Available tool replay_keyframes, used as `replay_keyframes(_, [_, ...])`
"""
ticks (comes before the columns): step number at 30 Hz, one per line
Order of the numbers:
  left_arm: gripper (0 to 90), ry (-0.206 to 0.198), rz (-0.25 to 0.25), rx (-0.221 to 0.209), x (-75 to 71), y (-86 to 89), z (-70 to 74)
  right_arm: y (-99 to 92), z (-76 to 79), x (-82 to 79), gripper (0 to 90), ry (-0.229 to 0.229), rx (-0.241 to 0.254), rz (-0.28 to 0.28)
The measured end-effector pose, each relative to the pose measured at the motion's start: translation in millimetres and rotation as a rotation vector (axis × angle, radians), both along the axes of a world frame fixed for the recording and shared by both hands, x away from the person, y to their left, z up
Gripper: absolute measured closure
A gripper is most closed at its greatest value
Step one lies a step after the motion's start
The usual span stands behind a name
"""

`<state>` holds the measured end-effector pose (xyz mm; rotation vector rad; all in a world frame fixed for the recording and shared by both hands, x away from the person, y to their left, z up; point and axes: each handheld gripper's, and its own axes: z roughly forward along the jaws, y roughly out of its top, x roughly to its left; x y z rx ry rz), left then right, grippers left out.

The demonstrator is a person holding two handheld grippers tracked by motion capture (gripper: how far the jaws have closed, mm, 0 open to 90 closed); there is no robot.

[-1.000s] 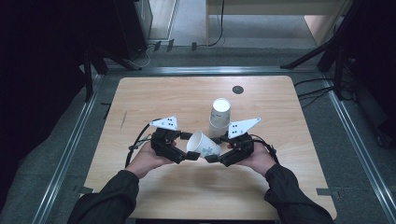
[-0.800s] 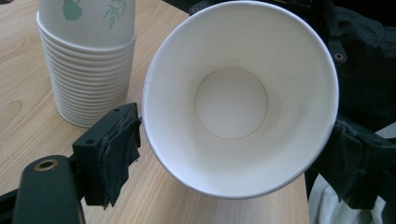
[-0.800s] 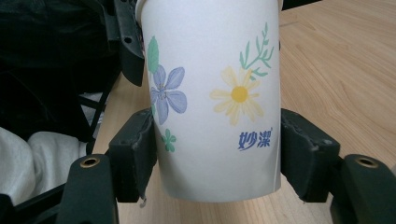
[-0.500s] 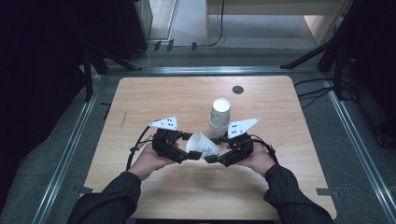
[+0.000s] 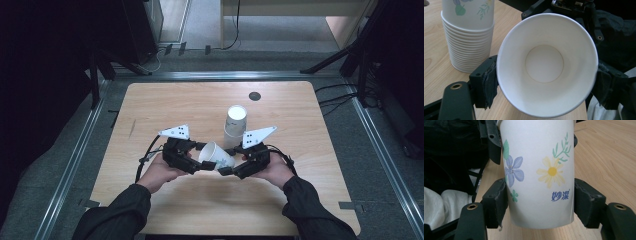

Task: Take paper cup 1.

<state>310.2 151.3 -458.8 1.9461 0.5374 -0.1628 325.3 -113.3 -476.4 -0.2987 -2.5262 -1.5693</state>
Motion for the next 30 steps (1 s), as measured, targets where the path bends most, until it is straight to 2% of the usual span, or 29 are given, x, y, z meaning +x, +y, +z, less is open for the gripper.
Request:
replay_keyframes(12, [21.8,-0.013,0.003,0.011,-0.7,0.3,0.5,0.0,0.0,-0.1,33.6,-0.001,-0.008,-0.001])
replay_keyframes(17, [22.2,-0.013,0.008,-0.001,-1.3,0.3,1.1,0.8,0.3,-0.8,33.4,0.002,-0.016,0.005])
replay_keyframes(30, [22.8,-0.026,0.018,0.0,-1.1,3.8,3.6,1.0,1.6,-1.4,31.6,-0.009,-0.021,-0.004])
